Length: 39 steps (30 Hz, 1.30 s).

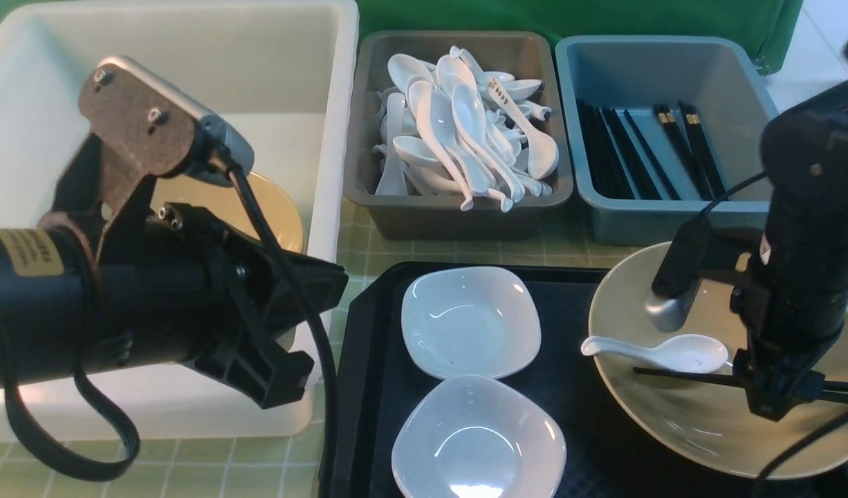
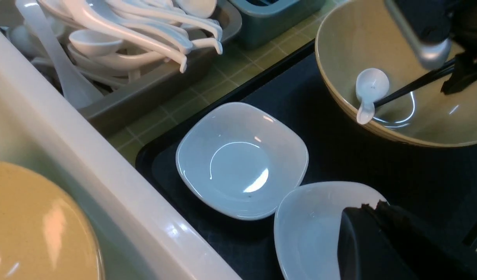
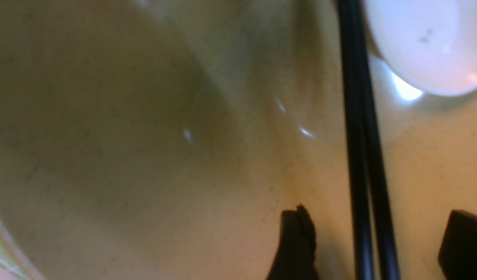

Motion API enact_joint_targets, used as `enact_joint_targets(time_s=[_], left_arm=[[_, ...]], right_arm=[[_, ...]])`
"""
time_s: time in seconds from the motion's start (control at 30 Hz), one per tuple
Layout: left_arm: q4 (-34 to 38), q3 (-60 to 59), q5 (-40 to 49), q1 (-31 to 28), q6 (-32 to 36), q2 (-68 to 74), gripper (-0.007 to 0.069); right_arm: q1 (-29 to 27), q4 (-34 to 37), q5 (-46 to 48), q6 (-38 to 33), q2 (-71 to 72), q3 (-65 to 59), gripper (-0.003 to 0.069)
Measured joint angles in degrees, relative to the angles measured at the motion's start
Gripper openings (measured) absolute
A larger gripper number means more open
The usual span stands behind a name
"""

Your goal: On green table put chopsticks spoon bowls plates into blue grey white boxes.

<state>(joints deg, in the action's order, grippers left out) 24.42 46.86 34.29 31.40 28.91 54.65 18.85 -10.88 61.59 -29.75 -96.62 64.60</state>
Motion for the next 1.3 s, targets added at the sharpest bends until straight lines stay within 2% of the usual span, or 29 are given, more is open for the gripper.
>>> enact_joint_targets(time_s=[0.07,0.17,0.2,0.23,0.33,0.57,0.7,0.8,0.87,0.93,1.1,1.3], left_arm=[[0.0,0.0,-0.1,0.0,0.1,0.0,-0.0001],[0.0,0.0,-0.1,0.0,0.0,0.0,-0.0001],[0.0,0.0,-0.1,0.0,0.0,0.0,-0.0001],[0.0,0.0,-0.1,0.0,0.0,0.0,-0.0001],[0.1,0.0,-0.1,0.0,0.0,0.0,-0.0001],[0.1,0.0,-0.1,0.0,0.1,0.0,-0.0001],[0.3,0.0,-0.7,0.0,0.1,0.0,-0.0001],[0.7,0.0,-2.4,0.0,0.1,0.0,-0.0001],[1.0,0.0,-3.7,0.0,0.1,0.0,-0.0001],[1.3,0.0,-5.5,0.1,0.2,0.0,-0.0001],[1.9,0.0,-8.5,0.0,0.3,0.6,-0.0001],[4.4,0.0,-8.5,0.0,0.3,2.3,-0.0001]], right_arm=[[0.0,0.0,-0.1,0.0,-1.2,0.0,0.0392],[0.0,0.0,0.3,-0.1,-1.6,0.4,0.0223],[0.0,0.0,0.6,-0.2,-1.6,0.8,0.0140],[0.0,0.2,1.1,-0.4,-1.5,1.2,0.0111],[0.0,1.0,3.2,-2.7,-1.1,2.4,0.0111],[0.1,10.9,5.4,-11.7,4.3,5.4,0.0112],[-0.5,13.5,5.4,-12.8,6.0,7.2,0.0112],[-3.9,19.5,4.8,-12.2,5.5,10.7,0.0112],[-6.8,23.6,3.8,-11.6,4.6,13.1,0.0112],[-11.3,32.0,1.1,-8.7,1.2,19.5,0.0112],[-18.5,44.9,-3.6,-1.6,-9.9,34.9,0.0112],[-22.2,49.4,-14.5,7.9,-23.4,51.0,0.0112]])
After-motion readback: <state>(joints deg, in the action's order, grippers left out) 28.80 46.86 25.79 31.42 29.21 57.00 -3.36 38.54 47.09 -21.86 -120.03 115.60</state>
